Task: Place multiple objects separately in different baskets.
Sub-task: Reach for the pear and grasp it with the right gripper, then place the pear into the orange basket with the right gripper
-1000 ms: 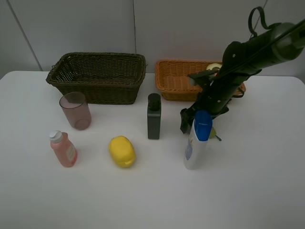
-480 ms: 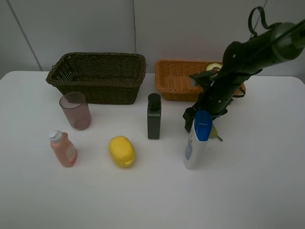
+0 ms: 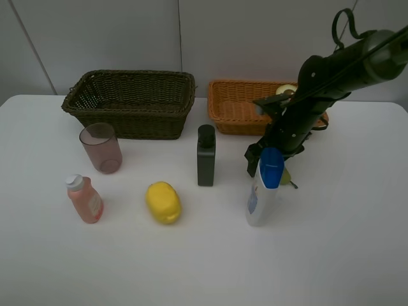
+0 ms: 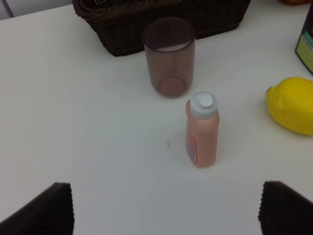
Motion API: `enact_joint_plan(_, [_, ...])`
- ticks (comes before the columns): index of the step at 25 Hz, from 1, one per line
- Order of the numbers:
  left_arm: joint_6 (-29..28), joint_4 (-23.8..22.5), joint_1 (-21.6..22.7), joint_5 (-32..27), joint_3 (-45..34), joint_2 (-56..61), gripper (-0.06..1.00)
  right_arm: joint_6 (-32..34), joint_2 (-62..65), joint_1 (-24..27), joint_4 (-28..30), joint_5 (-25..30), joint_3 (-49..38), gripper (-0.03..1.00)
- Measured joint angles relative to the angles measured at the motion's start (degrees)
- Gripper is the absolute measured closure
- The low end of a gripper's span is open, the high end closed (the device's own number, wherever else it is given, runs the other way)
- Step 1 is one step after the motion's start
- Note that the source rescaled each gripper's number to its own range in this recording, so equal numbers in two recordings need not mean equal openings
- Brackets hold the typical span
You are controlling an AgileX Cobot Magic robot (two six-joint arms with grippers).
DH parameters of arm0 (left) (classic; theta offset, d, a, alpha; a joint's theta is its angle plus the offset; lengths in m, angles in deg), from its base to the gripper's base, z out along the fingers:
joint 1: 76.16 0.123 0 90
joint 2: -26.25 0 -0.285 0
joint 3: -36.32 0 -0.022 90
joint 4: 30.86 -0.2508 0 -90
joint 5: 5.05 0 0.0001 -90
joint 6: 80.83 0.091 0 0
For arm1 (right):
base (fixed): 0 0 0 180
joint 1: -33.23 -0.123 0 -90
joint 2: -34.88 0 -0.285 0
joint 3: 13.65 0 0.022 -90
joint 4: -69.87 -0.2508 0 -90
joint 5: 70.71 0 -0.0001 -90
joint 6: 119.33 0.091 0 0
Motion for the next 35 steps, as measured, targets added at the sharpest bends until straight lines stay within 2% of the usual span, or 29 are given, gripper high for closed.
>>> enact_joint_plan(14, [0.0, 0.0, 0.0, 0.0, 0.0, 0.0, -0.05, 0.0, 0.3, 0.0, -1.7, 1.6, 0.0, 0.38])
enact_joint_plan(27, [0.0, 0.0, 0.0, 0.0, 0.0, 0.0, -0.05, 0.0, 7.8, -0.1, -2.2, 4.7, 0.0, 0.38])
enact_joint_plan(35, [0.0, 0.0, 0.0, 0.0, 0.0, 0.0, -0.05, 0.0, 9.6, -0.1, -2.2, 11.0, 6.5, 0.38])
